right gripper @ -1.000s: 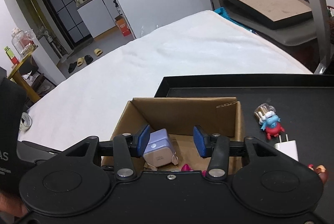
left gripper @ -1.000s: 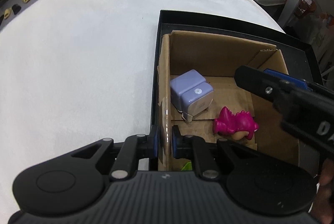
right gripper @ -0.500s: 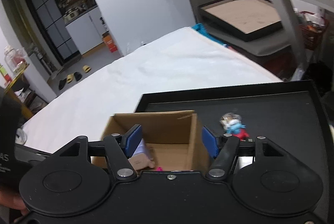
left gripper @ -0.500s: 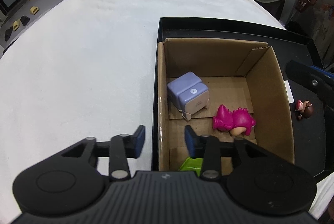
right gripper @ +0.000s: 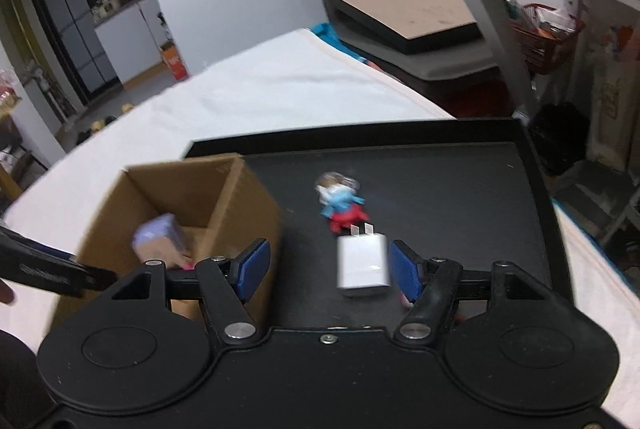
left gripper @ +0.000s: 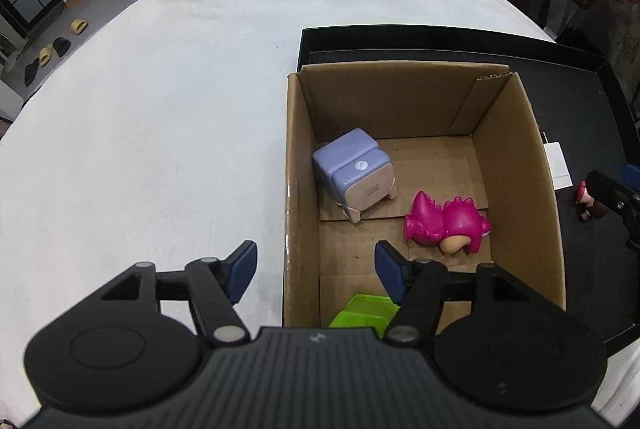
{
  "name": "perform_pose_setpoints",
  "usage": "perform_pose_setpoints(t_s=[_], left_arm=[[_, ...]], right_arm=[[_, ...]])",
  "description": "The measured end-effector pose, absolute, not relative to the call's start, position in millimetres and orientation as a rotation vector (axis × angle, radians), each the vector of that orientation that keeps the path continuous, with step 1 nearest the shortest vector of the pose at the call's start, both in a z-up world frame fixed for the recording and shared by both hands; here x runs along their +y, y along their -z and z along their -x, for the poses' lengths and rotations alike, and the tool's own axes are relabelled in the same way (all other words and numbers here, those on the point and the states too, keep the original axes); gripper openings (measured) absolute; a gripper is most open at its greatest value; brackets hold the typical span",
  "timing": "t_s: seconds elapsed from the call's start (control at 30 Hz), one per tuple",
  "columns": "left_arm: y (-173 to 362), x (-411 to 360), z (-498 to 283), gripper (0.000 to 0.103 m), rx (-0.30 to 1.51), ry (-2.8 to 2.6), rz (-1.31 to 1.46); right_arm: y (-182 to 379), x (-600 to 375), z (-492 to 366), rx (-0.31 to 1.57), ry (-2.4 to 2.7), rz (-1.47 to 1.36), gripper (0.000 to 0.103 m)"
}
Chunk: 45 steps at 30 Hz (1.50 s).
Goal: Organize rigid objects
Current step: 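Open the right tool and move it back over the tray, then close the right tool on the brown doll head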
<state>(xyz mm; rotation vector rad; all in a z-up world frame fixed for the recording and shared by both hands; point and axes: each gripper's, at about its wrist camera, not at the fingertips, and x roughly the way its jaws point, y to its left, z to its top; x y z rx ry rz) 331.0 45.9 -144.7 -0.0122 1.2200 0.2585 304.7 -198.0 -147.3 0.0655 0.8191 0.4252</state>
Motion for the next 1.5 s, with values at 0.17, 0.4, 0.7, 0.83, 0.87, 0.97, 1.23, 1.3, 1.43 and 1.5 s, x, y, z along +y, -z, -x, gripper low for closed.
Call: perform_pose_setpoints(t_s=[0.17, 0.4, 0.7, 0.83, 0.87, 0.97, 1.23, 1.3, 1.43, 1.5], left_arm=[[147, 40, -332, 0.067, 1.233, -0.28, 0.002], [151, 32, -333, 0.072, 1.243, -0.302, -0.025], [161, 26, -330, 0.073, 1.269, -0.304, -0.032], [159, 26, -328, 0.073, 1.266, -0.302, -0.03], [159, 26, -328, 0.073, 1.265, -0.3, -0.027], [158, 28, -327, 0.073, 1.26, -0.295, -0.022], [155, 34, -327, 0.073, 1.252, -0.285, -0.011], [154, 36, -327, 0.073, 1.251, -0.286, -0.007], [153, 39, -326, 0.073, 1.246, -0.285, -0.003], [154, 41, -326, 0.073, 1.244, -0.285, -0.004]], right_arm=[[160, -213, -307, 0.808, -0.406, -0.053, 0.087], [188, -224, -317, 0.873, -0.367, -0.048, 0.087], [214, -229, -327, 0.931, -0.323, -0.02, 0.064], [209, -233, -327, 0.937, -0.321, -0.009, 0.033], [209, -236, -326, 0.942, -0.321, -0.023, 0.031], [208, -239, -323, 0.946, -0.306, -0.016, 0.031], [191, -244, -322, 0.915, -0.29, -0.031, 0.031], [186, -245, -322, 0.907, -0.289, -0.034, 0.031], [175, -244, -319, 0.894, -0.293, -0.04, 0.031], [168, -242, -316, 0.883, -0.296, -0.038, 0.031]])
